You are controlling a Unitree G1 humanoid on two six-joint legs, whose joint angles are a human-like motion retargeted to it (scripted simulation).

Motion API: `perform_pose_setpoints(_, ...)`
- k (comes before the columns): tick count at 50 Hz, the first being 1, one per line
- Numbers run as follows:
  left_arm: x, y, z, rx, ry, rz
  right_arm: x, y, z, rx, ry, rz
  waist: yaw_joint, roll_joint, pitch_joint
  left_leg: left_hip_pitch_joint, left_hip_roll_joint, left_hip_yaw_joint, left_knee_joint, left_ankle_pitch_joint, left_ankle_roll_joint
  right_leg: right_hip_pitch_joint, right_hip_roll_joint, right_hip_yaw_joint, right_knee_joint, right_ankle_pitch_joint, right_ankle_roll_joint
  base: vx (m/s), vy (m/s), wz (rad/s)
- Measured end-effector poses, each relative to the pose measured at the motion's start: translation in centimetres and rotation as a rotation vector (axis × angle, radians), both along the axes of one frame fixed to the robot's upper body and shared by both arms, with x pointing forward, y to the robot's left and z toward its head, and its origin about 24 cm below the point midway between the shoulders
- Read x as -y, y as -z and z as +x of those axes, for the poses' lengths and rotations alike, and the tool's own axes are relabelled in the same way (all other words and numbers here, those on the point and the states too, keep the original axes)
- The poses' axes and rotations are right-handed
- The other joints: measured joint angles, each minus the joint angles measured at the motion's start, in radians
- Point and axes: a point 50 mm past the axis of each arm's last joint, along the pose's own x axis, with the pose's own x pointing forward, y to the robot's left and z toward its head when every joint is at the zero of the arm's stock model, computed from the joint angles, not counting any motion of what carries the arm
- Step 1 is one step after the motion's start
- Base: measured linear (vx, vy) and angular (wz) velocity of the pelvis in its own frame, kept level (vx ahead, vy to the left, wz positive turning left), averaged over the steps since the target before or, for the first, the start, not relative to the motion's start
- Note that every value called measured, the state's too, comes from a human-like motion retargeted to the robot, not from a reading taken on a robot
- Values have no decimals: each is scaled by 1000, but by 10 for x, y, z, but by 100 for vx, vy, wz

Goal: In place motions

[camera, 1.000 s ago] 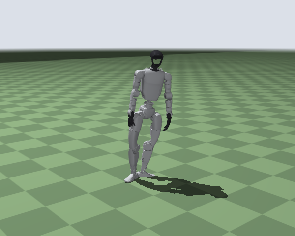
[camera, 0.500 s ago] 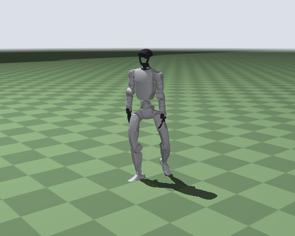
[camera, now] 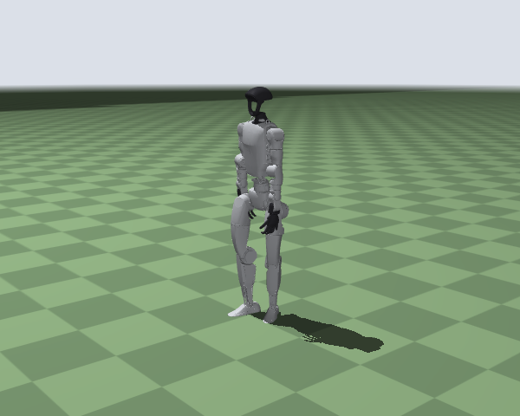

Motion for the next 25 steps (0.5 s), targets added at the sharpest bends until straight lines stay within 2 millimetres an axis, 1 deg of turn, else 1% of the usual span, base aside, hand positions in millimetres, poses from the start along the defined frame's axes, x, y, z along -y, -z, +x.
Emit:
perform_pose_setpoints(5,-3,0,-5,-19,9,24,3,0,-1,-1,-52,-11,20,14,-20,-32,21,-37,1,19,-23,-17,-8,-16,78,-51,14,9,-18,30)
perform_pose_setpoints(8,-5,0,-6,-26,16,23,4,0,0,-3,-100,-25,-6,37,-23,-83,30,-132,16,39,-26,-38,-14,-40,142,-58,26,1,-31,141)
perform_pose_setpoints(10,-8,-1,-2,-24,34,27,2,0,0,-4,-109,-19,-44,47,-8,-112,25,-233,24,61,-25,-70,0,98,178,-41,43,-5,-42,247)
perform_pose_setpoints(13,-15,-2,4,-14,83,56,-2,0,-3,-17,-97,3,-110,55,26,-147,-15,-434,30,108,-19,-82,71,418,198,-54,113,-9,-47,337)
perform_pose_setpoints(15,-21,-4,12,1,112,81,-3,0,-5,-23,-100,19,-122,48,41,-166,-58,-551,33,141,-12,-58,92,527,187,-89,142,-15,-49,339)
perform_pose_setpoints(17,-26,-6,23,27,135,98,-1,-1,-8,-29,-114,26,-108,36,63,-175,-98,-643,35,178,-7,-24,68,439,157,-116,112,-19,-56,325)
perform_pose_setpoints(18,-28,-7,30,42,142,102,2,-1,-9,-32,-125,26,-86,23,73,-175,-117,-660,33,191,-2,-1,39,335,132,-122,84,-18,-57,279)
perform_pose_setpoints(19,-29,-8,36,58,147,103,5,-2,-11,-38,-139,23,-44,6,79,-175,-135,-656,32,198,7,22,25,279,118,-130,73,-15,-58,228)
perform_pose_setpoints(20,-29,-10,43,74,151,102,10,-2,-14,-47,-155,18,10,-14,83,-176,-152,-642,30,201,19,45,19,247,107,-138,70,-5,-63,212)
perform_pose_setpoints(22,-25,-11,53,109,157,94,21,-4,-19,-72,-180,-1,95,-32,99,-187,-176,-631,36,184,62,70,-6,146,106,-150,74,6,-63,265)
perform_pose_setpoints(23,-21,-11,57,124,151,89,27,-6,-22,-86,-195,-17,114,-37,105,-193,-162,-561,41,157,92,79,-38,80,110,-154,89,13,-54,325)
perform_pose_setpoints(25,-18,-12,60,143,119,78,38,-8,-26,-112,-225,-61,143,-52,107,-195,-108,-346,49,87,138,100,-81,-42,111,-166,106,23,-55,344)
